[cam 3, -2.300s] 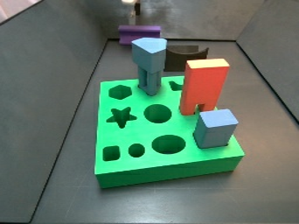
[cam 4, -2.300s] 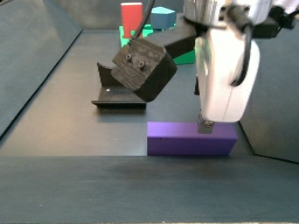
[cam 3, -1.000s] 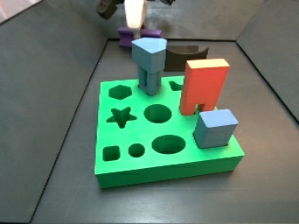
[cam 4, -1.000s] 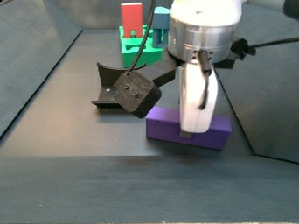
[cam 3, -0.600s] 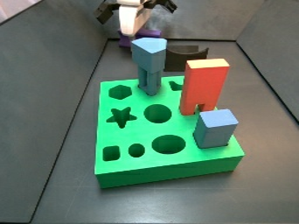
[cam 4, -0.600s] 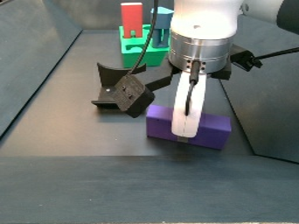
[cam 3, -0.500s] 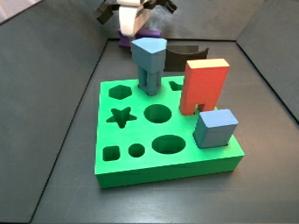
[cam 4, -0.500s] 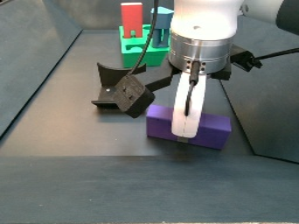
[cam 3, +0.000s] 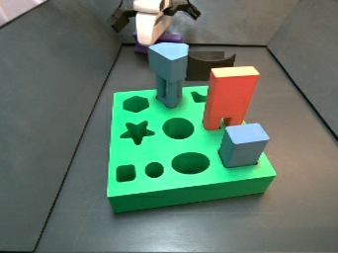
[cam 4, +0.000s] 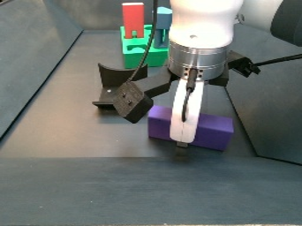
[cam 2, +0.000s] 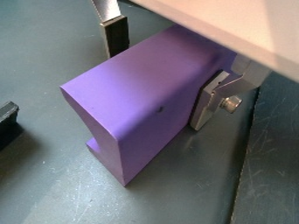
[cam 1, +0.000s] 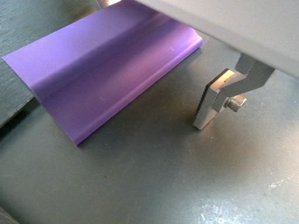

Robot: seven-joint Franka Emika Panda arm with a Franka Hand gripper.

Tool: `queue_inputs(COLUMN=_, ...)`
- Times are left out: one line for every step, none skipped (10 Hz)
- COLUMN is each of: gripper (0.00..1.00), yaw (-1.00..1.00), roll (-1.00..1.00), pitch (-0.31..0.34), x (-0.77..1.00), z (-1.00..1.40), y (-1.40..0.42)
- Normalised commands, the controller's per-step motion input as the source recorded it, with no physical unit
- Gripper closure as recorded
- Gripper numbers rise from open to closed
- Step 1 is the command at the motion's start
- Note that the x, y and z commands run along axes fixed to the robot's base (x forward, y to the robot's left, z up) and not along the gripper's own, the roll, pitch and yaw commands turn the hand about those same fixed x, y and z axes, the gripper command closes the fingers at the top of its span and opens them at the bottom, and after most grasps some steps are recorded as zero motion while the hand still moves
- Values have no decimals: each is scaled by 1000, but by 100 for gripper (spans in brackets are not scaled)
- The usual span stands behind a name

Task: Pick up the arch object. Move up. Place the arch object on the fixture. Regrasp the arch object. Rotate the arch object. Move to above the board. Insert the arch object.
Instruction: Pick up the arch object.

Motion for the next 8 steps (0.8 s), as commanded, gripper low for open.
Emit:
queue_inputs(gripper=100, yaw=0, roll=0, pitch=0, x=0, z=0, y=0)
queue_inputs(gripper=100, yaw=0, roll=0, pitch=0, x=0, z=0, y=0)
queue_inputs(gripper=100, yaw=0, roll=0, pitch=0, x=0, z=0, y=0)
queue_inputs(gripper=100, yaw=0, roll=0, pitch=0, x=0, z=0, y=0)
queue_inputs(gripper=100, yaw=0, roll=0, pitch=0, x=0, z=0, y=0)
queue_inputs(gripper=100, yaw=0, roll=0, pitch=0, x=0, z=0, y=0)
queue_inputs(gripper=100, yaw=0, roll=0, pitch=0, x=0, z=0, y=0)
queue_inputs(gripper=100, yaw=0, roll=0, pitch=0, x=0, z=0, y=0)
